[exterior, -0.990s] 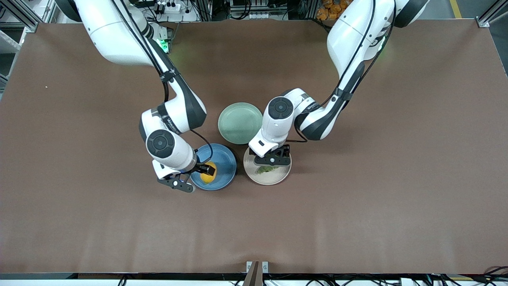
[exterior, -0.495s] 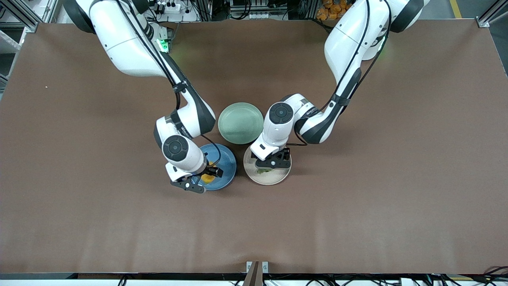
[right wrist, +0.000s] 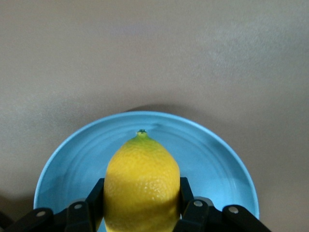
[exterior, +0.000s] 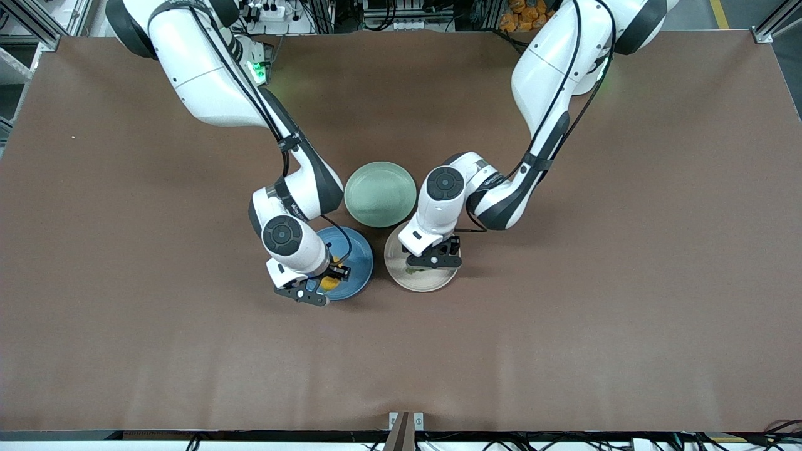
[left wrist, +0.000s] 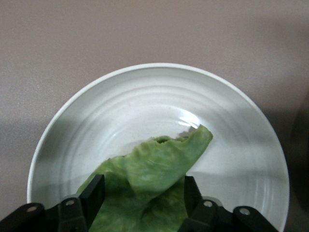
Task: Pick lemon and lettuce from blue and beige plates
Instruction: 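Lift the lemon off the blue plate while the left gripper lifts lettuce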
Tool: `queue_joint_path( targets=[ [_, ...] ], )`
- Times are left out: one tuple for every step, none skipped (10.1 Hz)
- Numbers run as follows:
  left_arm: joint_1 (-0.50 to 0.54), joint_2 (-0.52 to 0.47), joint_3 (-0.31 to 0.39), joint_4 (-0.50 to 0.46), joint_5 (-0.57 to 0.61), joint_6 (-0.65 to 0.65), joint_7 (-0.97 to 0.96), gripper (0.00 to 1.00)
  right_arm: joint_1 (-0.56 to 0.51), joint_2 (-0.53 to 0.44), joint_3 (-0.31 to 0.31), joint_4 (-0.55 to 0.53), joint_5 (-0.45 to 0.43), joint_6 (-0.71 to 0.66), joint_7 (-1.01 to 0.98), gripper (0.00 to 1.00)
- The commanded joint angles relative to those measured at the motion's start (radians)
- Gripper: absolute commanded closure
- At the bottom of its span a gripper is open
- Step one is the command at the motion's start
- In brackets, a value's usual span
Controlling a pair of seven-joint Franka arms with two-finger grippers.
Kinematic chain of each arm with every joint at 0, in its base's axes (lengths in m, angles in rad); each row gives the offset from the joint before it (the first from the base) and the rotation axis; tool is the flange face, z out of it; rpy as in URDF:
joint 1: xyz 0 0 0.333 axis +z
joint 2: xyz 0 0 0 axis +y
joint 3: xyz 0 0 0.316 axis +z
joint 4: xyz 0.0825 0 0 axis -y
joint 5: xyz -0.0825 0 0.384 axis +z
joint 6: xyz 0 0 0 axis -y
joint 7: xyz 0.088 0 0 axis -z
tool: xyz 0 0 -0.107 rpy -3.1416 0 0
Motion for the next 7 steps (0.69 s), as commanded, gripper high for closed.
queue_joint_path(
  targets=[
    [-0.013, 0.009, 0.012, 0.018, 0.031, 0.009, -0.042, 0.57, -0.028, -0.027, 0.008, 0.024, 0.043, -0.043, -0.052, 1.0],
    [-0.015, 0.008, 0.012, 0.018, 0.03, 0.009, -0.054, 0.8, -0.054, -0.057, 0.008, 0.024, 0.057, -0.092, -0.065, 1.0],
    [-0.018, 0.008, 0.012, 0.018, 0.033, 0.009, -0.077, 1.0, -0.072, -0.099, 0.006, 0.023, 0.057, -0.141, -0.106, 1.0],
    [-0.021, 0.006, 0.012, 0.018, 0.033, 0.008, -0.083, 1.0, -0.12, -0.155, 0.005, 0.02, 0.057, -0.236, -0.149, 1.0],
    [-0.021, 0.0, 0.012, 0.018, 0.034, 0.003, -0.094, 1.0, -0.179, -0.203, 0.006, 0.018, 0.058, -0.313, -0.227, 1.0],
    [-0.021, -0.017, 0.013, 0.016, 0.036, -0.018, -0.097, 1.0, -0.241, -0.238, 0.006, 0.012, 0.061, -0.355, -0.316, 1.0],
    [-0.015, -0.049, 0.012, 0.019, 0.034, -0.079, -0.096, 1.0, -0.29, -0.252, 0.002, 0.012, 0.061, -0.387, -0.394, 1.0]
  ],
)
